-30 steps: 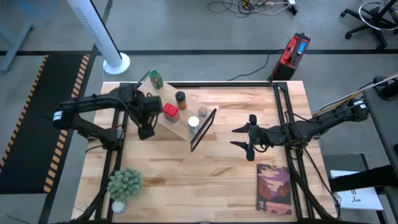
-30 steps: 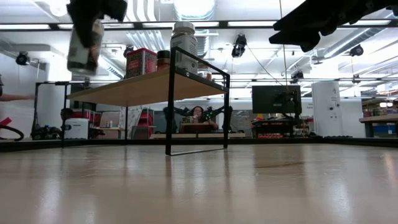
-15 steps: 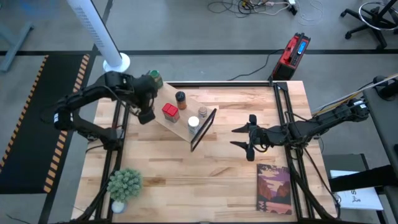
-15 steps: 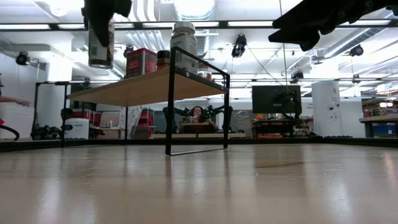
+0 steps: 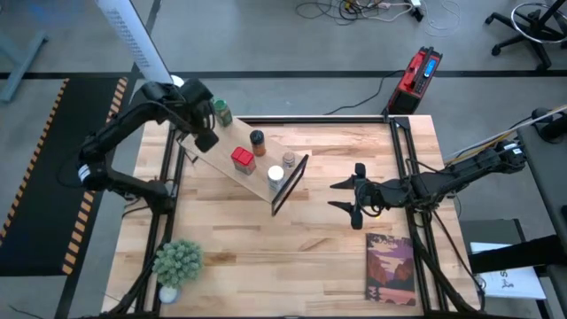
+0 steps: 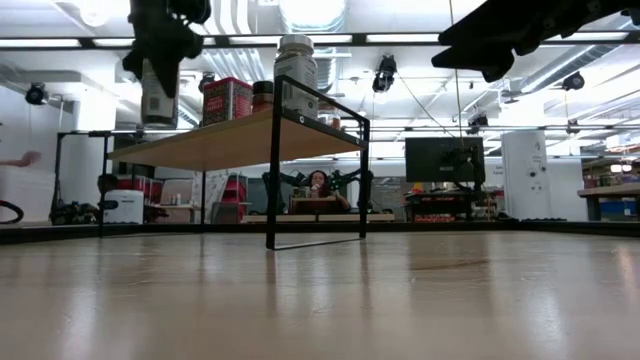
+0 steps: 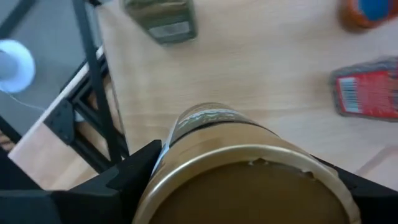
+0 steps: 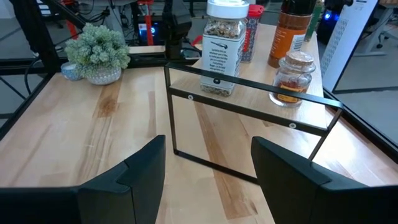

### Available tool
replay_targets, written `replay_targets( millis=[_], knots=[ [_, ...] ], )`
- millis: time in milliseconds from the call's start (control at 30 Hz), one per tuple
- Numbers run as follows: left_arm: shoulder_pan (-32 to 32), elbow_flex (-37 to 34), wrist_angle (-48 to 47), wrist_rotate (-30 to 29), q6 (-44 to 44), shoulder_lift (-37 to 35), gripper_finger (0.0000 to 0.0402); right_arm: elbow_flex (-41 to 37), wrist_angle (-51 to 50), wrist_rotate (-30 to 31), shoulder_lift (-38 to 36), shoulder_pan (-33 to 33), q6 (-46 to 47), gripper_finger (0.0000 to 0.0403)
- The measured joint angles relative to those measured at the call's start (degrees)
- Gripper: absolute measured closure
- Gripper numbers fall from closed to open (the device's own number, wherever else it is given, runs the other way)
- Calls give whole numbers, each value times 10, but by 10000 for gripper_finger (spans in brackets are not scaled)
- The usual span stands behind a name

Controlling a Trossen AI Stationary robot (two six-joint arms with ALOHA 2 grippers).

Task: Shelf spices
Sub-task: Put the gold seasoning bottle on the shelf

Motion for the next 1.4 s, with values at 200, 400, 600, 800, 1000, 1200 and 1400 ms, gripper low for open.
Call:
replay_targets(
  millis=[200, 400, 600, 800, 1000, 1200, 1400],
  knots=[
    [31, -40, 10, 14, 13, 0, 136, 0, 0, -6, 0, 0, -1, 190],
    [31, -89, 36, 16, 16, 0, 136, 0, 0, -6, 0, 0, -6, 190],
    [38, -112, 55, 18, 18, -3, 135, 0, 3, -6, 0, 0, -6, 190],
    [43, -108, 74, 16, 31, -1, 134, 0, 5, -6, 0, 0, -6, 190],
    [55, -107, 88, 14, 35, 2, 136, 0, 4, -6, 0, 0, -5, 190],
    [70, -107, 88, 21, 42, 7, 133, 0, 4, -6, 0, 0, -7, 190],
    [70, -105, 88, 24, 48, 7, 115, 0, 4, -6, 0, 0, -9, 190]
  ],
)
